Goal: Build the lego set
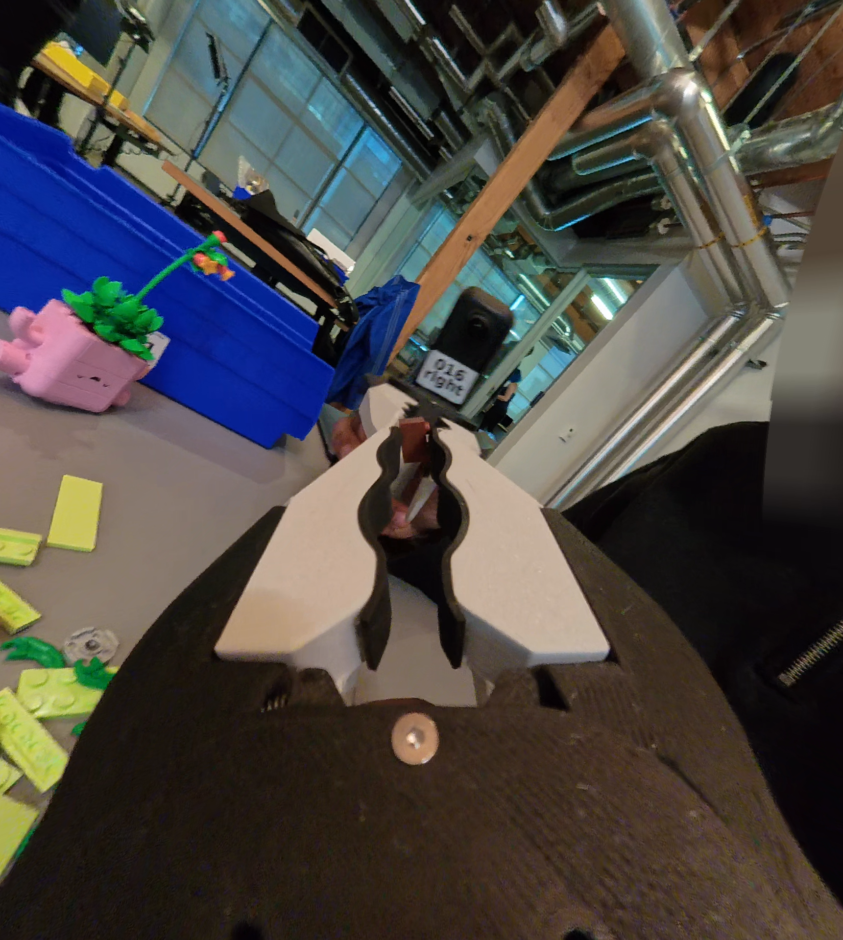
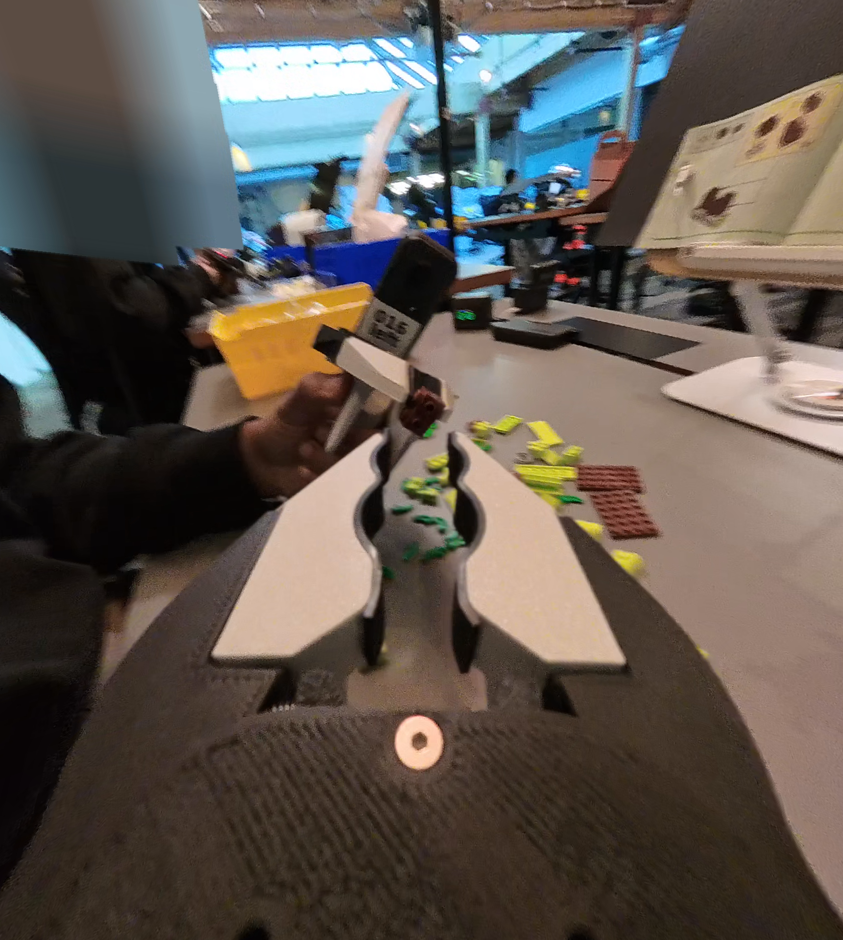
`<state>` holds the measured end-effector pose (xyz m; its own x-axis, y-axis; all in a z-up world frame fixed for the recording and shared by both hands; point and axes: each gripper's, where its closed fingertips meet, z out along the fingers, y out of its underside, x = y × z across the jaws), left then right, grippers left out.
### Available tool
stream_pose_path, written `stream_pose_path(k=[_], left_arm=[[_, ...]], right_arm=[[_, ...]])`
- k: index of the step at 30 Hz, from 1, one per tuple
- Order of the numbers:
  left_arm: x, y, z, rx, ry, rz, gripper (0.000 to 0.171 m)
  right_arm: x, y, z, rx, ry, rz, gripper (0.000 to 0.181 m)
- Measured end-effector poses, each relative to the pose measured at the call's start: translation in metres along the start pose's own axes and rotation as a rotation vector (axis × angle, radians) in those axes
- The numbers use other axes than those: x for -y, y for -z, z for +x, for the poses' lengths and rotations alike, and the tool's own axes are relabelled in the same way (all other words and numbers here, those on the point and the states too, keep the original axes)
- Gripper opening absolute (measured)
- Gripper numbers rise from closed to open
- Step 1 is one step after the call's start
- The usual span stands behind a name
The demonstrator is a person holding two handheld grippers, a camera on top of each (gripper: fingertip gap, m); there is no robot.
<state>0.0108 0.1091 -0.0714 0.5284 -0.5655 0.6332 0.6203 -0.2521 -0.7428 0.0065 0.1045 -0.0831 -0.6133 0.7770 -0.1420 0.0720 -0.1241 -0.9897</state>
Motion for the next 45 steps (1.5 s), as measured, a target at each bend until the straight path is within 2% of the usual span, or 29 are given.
stream_pose_path(k=[3,5,7,9,13,23,25,28,30,32,36,40,45], left_arm=[[-0.004,0.003,-0.019,0.118,-0.003,-0.028,0.007],[-0.008,0.005,-0.028,0.181,-0.011,-0.055,0.008],[-0.012,0.005,-0.035,0.230,-0.015,-0.084,0.008],[-0.019,0.004,-0.040,0.263,-0.022,-0.126,0.008],[-0.029,0.001,-0.046,0.312,-0.062,-0.192,0.009],[-0.034,-0.003,-0.047,0.344,-0.111,-0.224,0.010],[-0.029,-0.003,-0.050,0.369,-0.125,-0.197,0.038],[-0.032,-0.004,-0.048,0.371,-0.171,-0.220,0.041],[-0.042,-0.009,-0.047,0.377,-0.221,-0.292,0.042],[-0.060,-0.015,-0.050,0.405,-0.273,-0.415,0.042],[-0.092,-0.024,-0.061,0.476,-0.384,-0.640,0.041],[-0.105,-0.034,-0.064,0.495,-0.406,-0.703,0.034],[-0.111,-0.027,-0.076,0.560,-0.454,-0.784,0.027]], right_arm=[[-0.003,0.007,0.015,-0.200,0.277,-0.100,0.034],[-0.011,0.010,0.022,-0.339,0.558,-0.242,0.035],[-0.022,0.009,0.025,-0.417,0.788,-0.384,0.029],[-0.034,0.004,0.024,-0.427,0.894,-0.475,0.026],[-0.039,-0.003,0.021,-0.443,0.990,-0.496,0.019],[-0.044,0.006,0.028,-0.434,0.954,-0.552,0.015],[-0.039,0.018,0.035,-0.461,0.963,-0.579,0.015],[-0.039,0.052,0.048,-0.430,0.865,-0.671,0.015],[-0.052,0.071,0.043,-0.315,0.719,-0.734,0.015],[-0.061,0.083,0.032,-0.193,0.595,-0.775,0.015],[-0.077,0.087,0.022,-0.023,0.488,-0.865,0.015],[-0.094,0.083,0.024,0.077,0.507,-0.980,0.015],[-0.105,0.077,0.020,0.171,0.483,-1.051,0.015]])
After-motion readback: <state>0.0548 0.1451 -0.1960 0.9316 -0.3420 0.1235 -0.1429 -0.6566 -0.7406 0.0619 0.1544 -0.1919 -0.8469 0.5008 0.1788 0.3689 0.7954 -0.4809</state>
